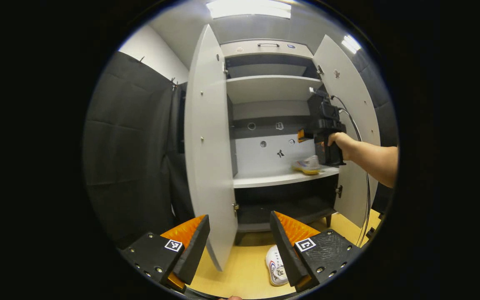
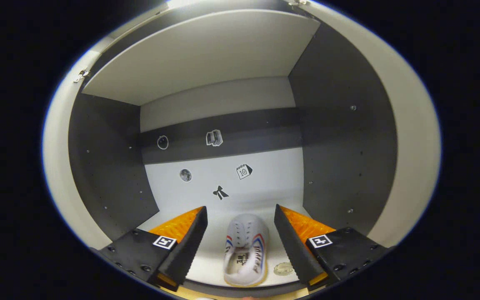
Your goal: Grab one shoe with the right hand and put it into the shoe cabinet, grab the other shoe with the left hand and put it into the shoe cabinet; then close the right door with the right hand and the left door with the left hand.
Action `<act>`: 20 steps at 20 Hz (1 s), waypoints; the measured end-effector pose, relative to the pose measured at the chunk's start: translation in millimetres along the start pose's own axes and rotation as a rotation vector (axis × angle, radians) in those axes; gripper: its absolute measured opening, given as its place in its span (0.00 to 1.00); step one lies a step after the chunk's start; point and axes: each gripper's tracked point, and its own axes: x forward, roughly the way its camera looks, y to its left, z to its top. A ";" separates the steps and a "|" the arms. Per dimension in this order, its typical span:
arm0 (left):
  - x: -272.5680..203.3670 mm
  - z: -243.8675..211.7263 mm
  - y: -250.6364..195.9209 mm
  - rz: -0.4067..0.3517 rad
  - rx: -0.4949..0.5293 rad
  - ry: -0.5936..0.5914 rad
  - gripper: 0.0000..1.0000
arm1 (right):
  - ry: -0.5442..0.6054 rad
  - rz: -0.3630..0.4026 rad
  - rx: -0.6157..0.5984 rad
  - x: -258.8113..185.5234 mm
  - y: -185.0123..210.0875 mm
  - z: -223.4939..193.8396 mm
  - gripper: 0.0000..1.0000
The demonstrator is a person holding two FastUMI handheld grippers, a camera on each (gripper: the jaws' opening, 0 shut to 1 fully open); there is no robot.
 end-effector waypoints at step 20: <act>79.8 -108.2 -49.5 -0.237 -0.055 0.230 0.78 | -0.079 -0.012 -0.102 -209.7 -33.1 -27.7 0.98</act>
